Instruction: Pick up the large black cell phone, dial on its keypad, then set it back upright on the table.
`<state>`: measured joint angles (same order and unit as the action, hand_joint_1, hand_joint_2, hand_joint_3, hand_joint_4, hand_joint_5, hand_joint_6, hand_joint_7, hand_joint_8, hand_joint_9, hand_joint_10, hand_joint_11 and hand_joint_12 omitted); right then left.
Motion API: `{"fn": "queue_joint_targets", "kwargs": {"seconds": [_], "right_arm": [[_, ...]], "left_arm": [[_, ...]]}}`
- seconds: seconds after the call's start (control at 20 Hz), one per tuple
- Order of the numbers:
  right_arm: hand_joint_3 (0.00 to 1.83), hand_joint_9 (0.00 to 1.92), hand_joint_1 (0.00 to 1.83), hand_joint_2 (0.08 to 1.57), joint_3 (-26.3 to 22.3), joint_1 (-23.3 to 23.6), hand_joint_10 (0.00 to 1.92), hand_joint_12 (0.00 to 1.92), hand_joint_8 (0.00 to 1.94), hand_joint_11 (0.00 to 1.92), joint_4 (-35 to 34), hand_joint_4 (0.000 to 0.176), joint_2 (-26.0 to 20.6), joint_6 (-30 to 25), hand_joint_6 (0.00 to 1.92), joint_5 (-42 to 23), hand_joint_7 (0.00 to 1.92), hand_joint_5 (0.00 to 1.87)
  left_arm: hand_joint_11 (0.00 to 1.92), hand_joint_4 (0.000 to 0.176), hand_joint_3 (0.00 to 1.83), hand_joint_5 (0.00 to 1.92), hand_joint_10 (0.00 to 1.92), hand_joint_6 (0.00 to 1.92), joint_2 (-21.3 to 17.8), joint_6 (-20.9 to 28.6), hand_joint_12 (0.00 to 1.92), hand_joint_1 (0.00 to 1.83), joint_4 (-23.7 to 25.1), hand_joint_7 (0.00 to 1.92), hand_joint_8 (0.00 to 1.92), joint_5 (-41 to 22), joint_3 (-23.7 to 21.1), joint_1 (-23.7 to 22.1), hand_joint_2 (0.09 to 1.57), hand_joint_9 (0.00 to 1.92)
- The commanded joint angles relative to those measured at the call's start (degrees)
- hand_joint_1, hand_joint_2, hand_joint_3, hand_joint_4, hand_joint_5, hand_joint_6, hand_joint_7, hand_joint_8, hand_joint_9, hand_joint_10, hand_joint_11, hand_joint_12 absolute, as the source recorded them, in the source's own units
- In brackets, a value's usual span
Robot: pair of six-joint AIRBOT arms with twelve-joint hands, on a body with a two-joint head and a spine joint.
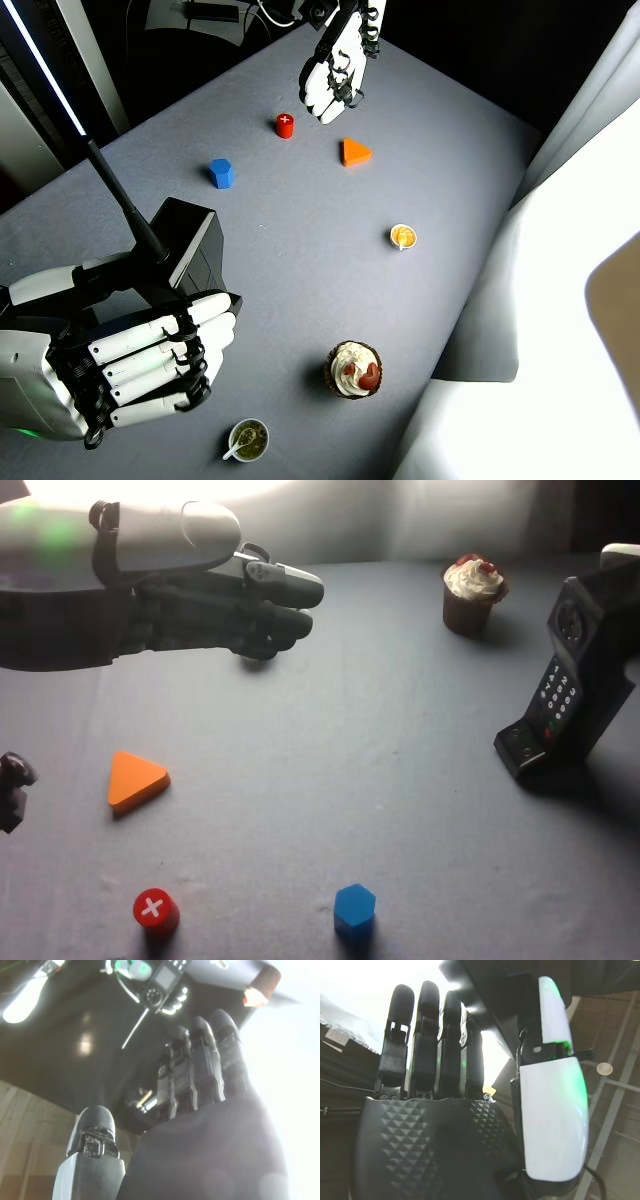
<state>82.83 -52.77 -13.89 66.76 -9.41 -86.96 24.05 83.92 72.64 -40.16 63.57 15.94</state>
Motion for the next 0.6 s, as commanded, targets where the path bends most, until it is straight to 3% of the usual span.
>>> {"fn": "queue_joint_targets", "kwargs": {"seconds": [0.0,0.1,0.25,0.4,0.55], "right_arm": [[0.0,0.45,0.95,1.04,0.4,0.0,0.0,1.01,0.0,0.09,-1.6,0.0,-0.6,-0.6,0.0,-6.7,0.48,0.55],[0.0,0.35,0.89,0.99,0.5,0.0,0.0,0.95,0.0,0.01,-1.6,0.0,-0.6,-0.6,0.0,-6.7,0.4,0.47],[0.0,0.18,0.78,1.02,0.6,0.0,0.0,0.56,0.0,0.0,-1.6,0.006,-0.6,-0.6,0.0,-6.7,0.26,0.31],[0.0,0.07,0.71,0.99,0.3,0.0,0.0,0.3,0.0,0.0,-1.2,0.019,-0.6,-0.6,0.0,-6.7,0.14,0.16],[0.0,0.0,0.56,0.98,-0.4,0.0,0.0,0.05,0.0,0.0,-0.8,0.028,-0.8,-0.6,0.0,-6.8,0.02,0.04]], "left_arm": [[0.0,0.016,0.0,0.27,0.0,0.01,-0.5,0.6,0.45,0.0,-4.2,0.33,0.0,-2.9,0.0,-1.3,1.21,0.25],[0.0,0.017,0.0,0.25,0.0,0.0,-0.5,0.6,0.49,0.01,-4.2,0.32,0.0,-2.9,0.0,-1.3,1.21,0.25],[0.0,0.011,0.0,0.25,0.0,0.0,-0.4,0.6,0.42,0.0,-4.3,0.3,0.0,-2.9,0.1,-1.3,1.21,0.23],[0.0,0.021,0.0,0.24,0.0,0.0,-0.4,0.6,0.44,0.0,-4.3,0.3,0.0,-2.9,0.3,-1.3,1.21,0.23],[0.0,0.014,0.0,0.25,0.0,0.0,-0.4,0.6,0.47,0.03,-4.3,0.31,0.0,-2.9,0.4,-1.3,1.21,0.23]]}}
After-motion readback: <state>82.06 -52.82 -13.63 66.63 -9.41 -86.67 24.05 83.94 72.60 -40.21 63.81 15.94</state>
